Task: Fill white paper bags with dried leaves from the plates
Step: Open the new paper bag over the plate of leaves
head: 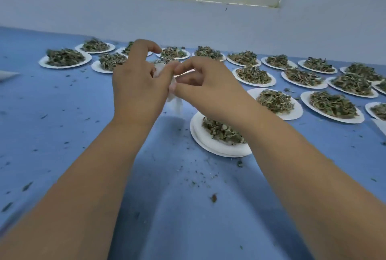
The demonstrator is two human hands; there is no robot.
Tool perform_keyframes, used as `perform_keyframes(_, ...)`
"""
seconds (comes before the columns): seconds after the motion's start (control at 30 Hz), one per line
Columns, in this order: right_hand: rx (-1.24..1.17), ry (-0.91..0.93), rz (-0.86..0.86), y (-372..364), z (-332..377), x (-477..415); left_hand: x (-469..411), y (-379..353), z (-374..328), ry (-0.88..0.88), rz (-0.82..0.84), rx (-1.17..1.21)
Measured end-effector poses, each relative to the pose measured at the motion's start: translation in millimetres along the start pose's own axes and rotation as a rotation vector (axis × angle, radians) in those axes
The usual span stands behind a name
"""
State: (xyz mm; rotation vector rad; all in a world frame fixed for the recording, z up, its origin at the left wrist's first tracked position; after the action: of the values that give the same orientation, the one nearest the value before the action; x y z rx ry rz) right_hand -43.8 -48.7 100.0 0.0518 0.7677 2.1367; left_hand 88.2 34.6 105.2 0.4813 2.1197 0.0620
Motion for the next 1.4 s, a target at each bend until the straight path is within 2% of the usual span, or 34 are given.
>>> perform_keyframes(0.17,-0.556,-0.152,0.054,-20,-16,-1,-1,2,0,0.118,-0.066,0.195)
perform_keyframes(0.4,-0.640,-0.225,-0.033,-12,-40,3,3,-25,5,0.274,0.168,0.409)
perform_keyframes(0.5,-0.624,-0.239,-0.089,-2,-50,4,11,-40,-4,0.234,0.343,0.418)
perform_keyframes(0.63,-0.621,-0.247,-0.138,4,-55,3,10,-37,-9,0.152,0.303,0.327)
perform_keyframes(0.8,-0.397,-0.142,-0.190,9,-48,4,8,-28,-5,0.147,0.225,0.211)
perform_keyframes(0.97,-0.440,-0.192,-0.252,14,-53,5,3,-16,-4,0.100,0.144,0.025)
perform_keyframes(1.0,-0.372,-0.151,-0.281,17,-49,6,3,-16,-5,0.082,0.153,0.013)
perform_keyframes(1.13,0.173,0.397,-0.387,16,8,28,6,-21,-14,-0.016,0.192,-0.061)
perform_keyframes(1.2,0.312,0.533,-0.412,10,19,36,6,-19,-15,-0.003,0.180,-0.007)
perform_keyframes(1.27,0.356,0.545,-0.433,11,21,38,5,-18,-15,0.016,0.184,0.061)
perform_keyframes(1.4,0.342,0.436,-0.330,9,13,34,7,-22,-18,0.030,0.216,0.115)
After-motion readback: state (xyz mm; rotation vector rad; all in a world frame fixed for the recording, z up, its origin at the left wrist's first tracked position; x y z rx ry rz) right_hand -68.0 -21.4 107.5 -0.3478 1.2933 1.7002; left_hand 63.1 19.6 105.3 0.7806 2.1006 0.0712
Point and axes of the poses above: each hand's wrist, its own x-axis away from the middle knuckle, its own y-axis out of the back of the hand, z = x × y, the point moved 9 cm from there along -x, towards the middle knuckle, and after that the axes turned 5 degrees about -y, right-handed, at the moved point
